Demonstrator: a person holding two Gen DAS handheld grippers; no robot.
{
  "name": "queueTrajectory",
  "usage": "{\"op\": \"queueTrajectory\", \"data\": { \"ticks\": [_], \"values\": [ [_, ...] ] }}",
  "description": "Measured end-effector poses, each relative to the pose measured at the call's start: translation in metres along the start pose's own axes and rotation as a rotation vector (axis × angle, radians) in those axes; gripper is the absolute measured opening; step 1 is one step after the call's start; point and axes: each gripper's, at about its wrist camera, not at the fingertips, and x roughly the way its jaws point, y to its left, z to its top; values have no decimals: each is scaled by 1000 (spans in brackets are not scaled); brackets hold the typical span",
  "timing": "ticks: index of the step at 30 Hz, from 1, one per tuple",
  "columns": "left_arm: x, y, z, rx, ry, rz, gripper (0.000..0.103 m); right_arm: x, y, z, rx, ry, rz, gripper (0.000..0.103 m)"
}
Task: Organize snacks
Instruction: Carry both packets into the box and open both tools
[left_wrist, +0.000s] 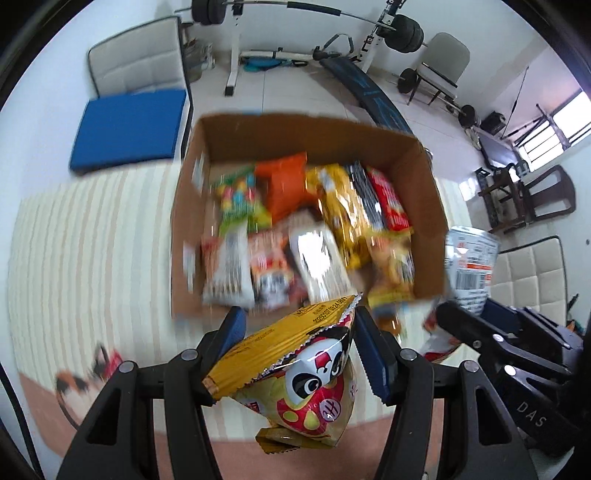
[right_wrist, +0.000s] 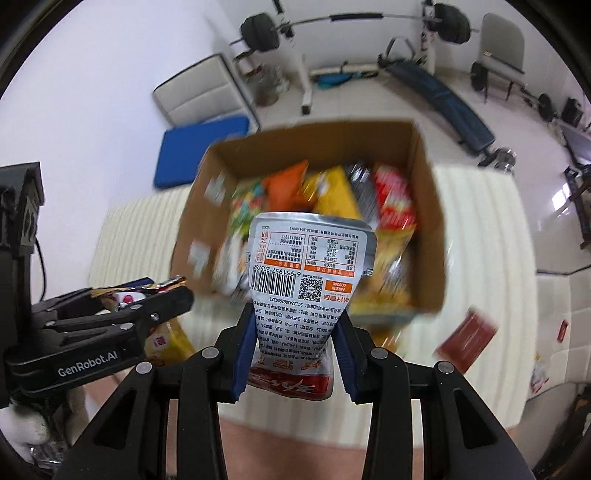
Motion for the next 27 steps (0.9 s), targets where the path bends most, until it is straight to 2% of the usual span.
{"op": "queueTrajectory", "data": {
  "ticks": [5, 10, 16, 18, 21, 22, 24, 25, 26, 27],
  "values": [
    [28, -6, 58, 13, 17, 25, 57, 33, -15, 51, 3, -6, -67, 42],
    [73, -10, 101, 17, 88, 29, 57, 73, -27, 69, 16, 51, -91, 42],
    [118, -16, 119, 15, 178, 15, 57, 111, -39, 68, 41, 122, -97, 42],
    [126, -19, 121, 24, 187, 41, 57, 120, -42, 67, 45, 145, -93, 44],
    [135, -22, 121, 35, 203, 36, 58, 132, -43, 64, 39, 185, -100, 51],
    [138, -21, 121, 27, 207, 36, 62, 136, -44, 64, 38, 197, -107, 52],
    [140, -18, 121, 2, 213, 14, 82, 141, -45, 63, 43, 225, -96, 55],
    [142, -17, 120, -1, 215, 16, 94, 145, -47, 62, 49, 245, -100, 64],
    [141, -16, 120, -6, 210, 19, 95, 148, -48, 61, 51, 260, -99, 75],
    [139, -15, 119, -11, 208, 11, 95, 149, -48, 60, 50, 264, -97, 80]
  ]
}}
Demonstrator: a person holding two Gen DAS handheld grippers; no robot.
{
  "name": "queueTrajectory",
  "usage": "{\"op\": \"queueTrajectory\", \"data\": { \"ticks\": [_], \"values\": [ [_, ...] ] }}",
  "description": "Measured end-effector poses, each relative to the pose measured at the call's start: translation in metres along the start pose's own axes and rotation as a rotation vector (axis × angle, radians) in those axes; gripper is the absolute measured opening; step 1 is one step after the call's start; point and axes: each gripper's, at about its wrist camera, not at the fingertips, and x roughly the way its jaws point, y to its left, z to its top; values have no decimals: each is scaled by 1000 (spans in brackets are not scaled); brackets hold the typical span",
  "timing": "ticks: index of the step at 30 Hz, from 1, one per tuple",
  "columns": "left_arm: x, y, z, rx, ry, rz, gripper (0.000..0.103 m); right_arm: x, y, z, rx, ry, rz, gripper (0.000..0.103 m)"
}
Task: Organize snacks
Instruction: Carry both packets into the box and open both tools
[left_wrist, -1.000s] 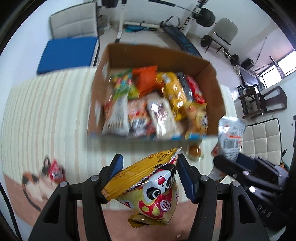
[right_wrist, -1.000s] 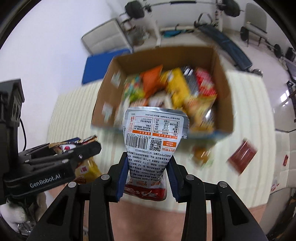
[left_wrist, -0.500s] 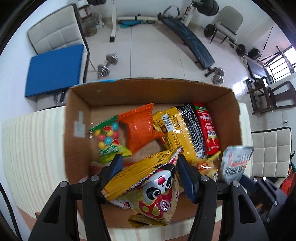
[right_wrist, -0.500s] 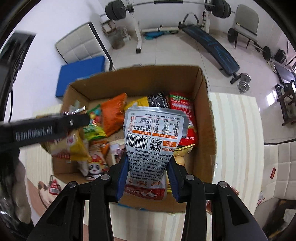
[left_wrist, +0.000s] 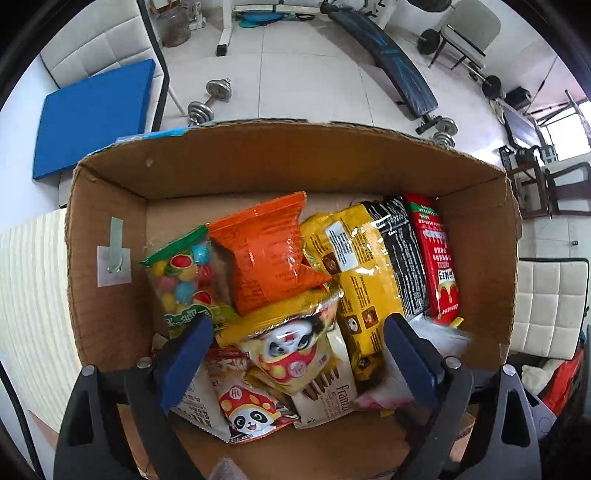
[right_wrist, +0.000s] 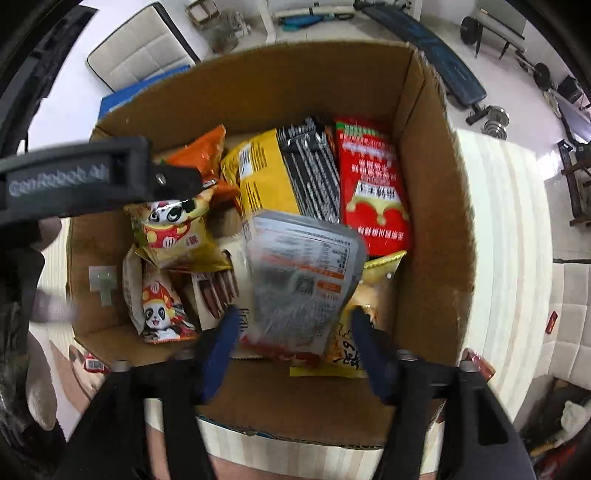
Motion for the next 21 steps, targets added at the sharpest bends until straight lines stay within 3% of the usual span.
{"op": "queueTrajectory", "data": {
  "ticks": [2, 6, 12, 21],
  "values": [
    [-3, 1, -2, -5, -11, 1, 95, 1, 0, -1, 4, -5, -6, 90],
    [-12, 6, -8, -10, -30, -18, 95, -1, -1, -3, 24, -6, 14, 91],
    [-44, 11, -32, -7, -135, -25, 95, -21, 1, -10, 22, -80, -6, 96],
    [-93, 14, -98, -23, -297, 51, 95, -70, 10, -39, -15, -213, -80, 98]
  ]
}}
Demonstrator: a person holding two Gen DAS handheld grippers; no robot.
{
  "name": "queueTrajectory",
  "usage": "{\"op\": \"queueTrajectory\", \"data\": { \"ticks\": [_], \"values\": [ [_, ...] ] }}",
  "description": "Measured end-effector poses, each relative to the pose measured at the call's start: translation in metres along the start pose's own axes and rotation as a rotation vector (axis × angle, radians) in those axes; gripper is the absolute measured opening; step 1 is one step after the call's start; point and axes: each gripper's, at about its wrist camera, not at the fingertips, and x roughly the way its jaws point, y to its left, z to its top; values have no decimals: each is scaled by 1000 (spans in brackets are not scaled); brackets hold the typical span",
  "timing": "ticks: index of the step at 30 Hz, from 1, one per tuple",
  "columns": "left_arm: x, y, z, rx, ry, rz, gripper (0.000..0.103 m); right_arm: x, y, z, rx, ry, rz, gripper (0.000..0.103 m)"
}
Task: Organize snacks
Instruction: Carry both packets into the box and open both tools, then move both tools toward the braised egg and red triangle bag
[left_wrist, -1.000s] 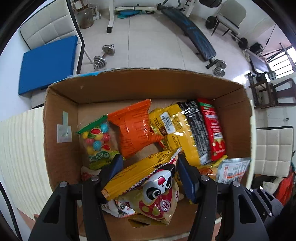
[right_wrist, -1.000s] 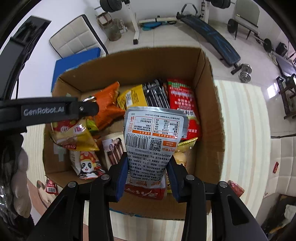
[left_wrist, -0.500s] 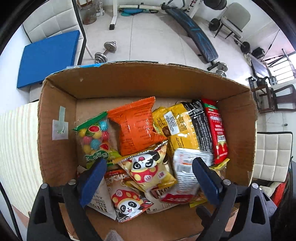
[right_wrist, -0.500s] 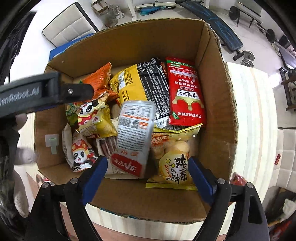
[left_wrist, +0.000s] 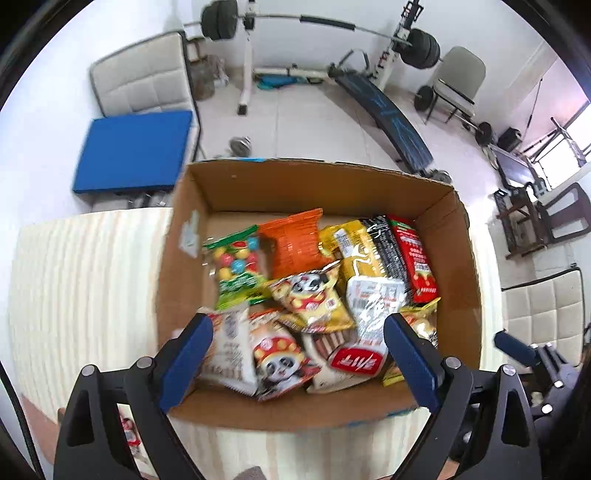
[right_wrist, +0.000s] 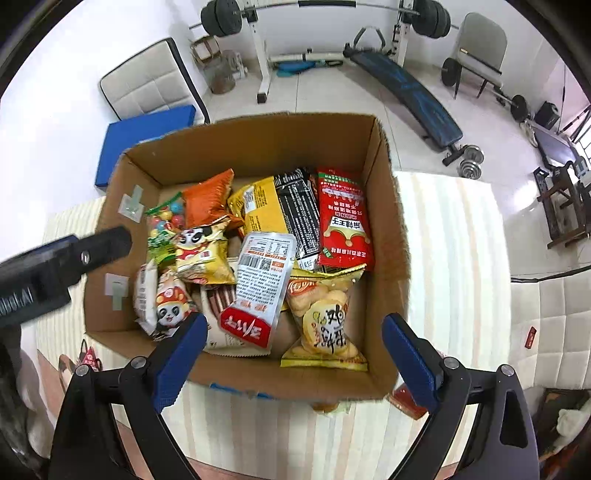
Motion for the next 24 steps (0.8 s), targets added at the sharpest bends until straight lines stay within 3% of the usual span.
{"op": "queueTrajectory", "data": {
  "ticks": [15, 24],
  "values": [
    [-83, -12, -74, -31, -190, 27, 95, -95, 12, -60, -58, -183, -17, 98],
    [-97, -20, -103, -63, -242, -4, 97, -116, -4, -88, -29, -197, 63, 98]
  ]
}}
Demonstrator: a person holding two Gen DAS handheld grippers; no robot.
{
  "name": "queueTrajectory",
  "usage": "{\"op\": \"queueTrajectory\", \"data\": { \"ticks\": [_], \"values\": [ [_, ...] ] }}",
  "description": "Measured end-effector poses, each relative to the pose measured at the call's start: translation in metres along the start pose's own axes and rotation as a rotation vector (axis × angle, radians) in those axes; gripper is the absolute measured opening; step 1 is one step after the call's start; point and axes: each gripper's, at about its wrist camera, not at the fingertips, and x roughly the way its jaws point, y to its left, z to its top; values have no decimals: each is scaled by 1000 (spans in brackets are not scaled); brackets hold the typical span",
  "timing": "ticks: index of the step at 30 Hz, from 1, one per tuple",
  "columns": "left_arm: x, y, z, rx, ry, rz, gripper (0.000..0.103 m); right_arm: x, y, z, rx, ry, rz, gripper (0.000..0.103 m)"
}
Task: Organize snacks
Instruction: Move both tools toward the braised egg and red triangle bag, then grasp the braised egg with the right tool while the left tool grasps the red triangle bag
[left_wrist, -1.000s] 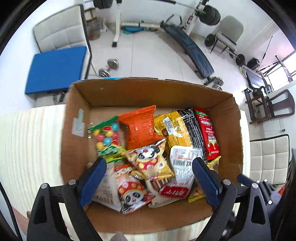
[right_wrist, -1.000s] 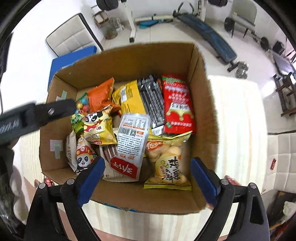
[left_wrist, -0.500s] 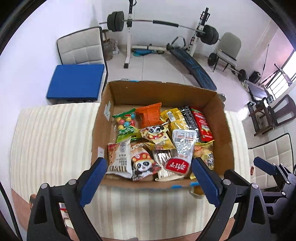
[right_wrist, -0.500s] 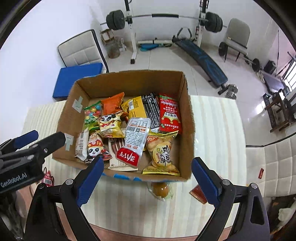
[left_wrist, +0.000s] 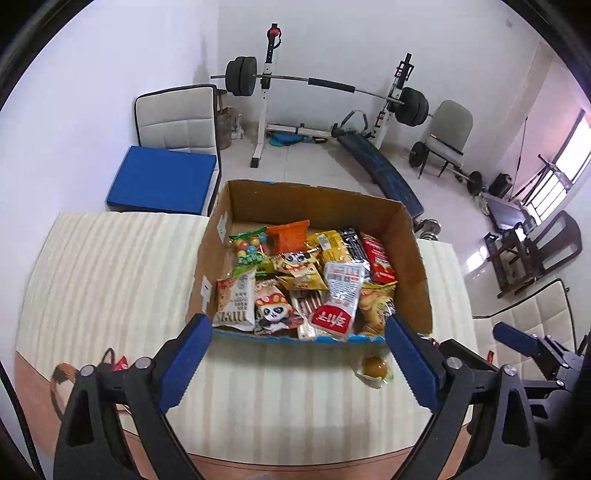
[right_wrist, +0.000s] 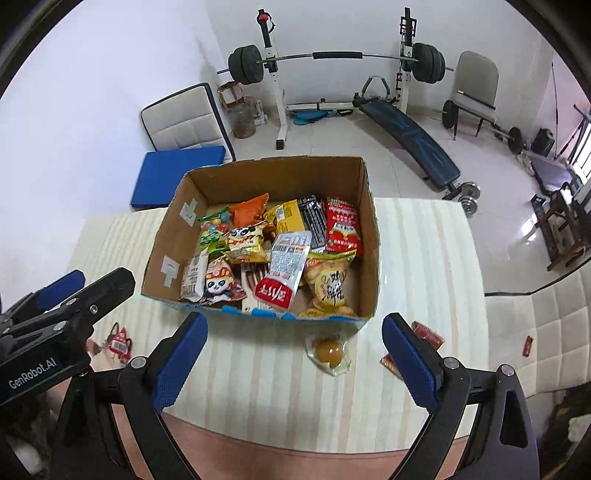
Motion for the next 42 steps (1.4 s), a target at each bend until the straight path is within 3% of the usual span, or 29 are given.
{"op": "queueTrajectory", "data": {
  "ticks": [7, 11, 18, 24, 25, 27, 28, 33, 37, 42],
  "values": [
    [6, 8, -44, -13, 8, 67, 97, 24, -42, -32, 114, 91, 2, 98],
    [37, 26, -76, -52, 97, 117, 97, 80, -61, -49, 176, 211, 4, 97],
    [100, 69, -108, -126, 254, 172, 97, 172, -70, -61, 246, 312, -1, 94],
    [131, 88, -118, -159, 319, 174, 97, 220, -68, -68, 268, 373, -33, 84],
    [135, 89, -119, -162, 327, 169, 97, 226, -68, -71, 271, 386, -35, 75],
    [140, 90, -120, -165, 342, 163, 97, 229, -63, -74, 250, 374, -55, 62],
    [141, 91, -120, -165, 347, 162, 97, 229, -59, -74, 230, 373, -69, 51],
    [141, 93, -122, -145, 362, 148, 97, 226, -47, -85, 198, 360, -81, 48],
    [127, 111, -119, -172, 360, 149, 97, 210, -28, -97, 188, 341, -33, 48],
    [103, 173, -116, -345, 358, 157, 97, 196, 19, -110, 154, 341, 65, 48]
  ]
}}
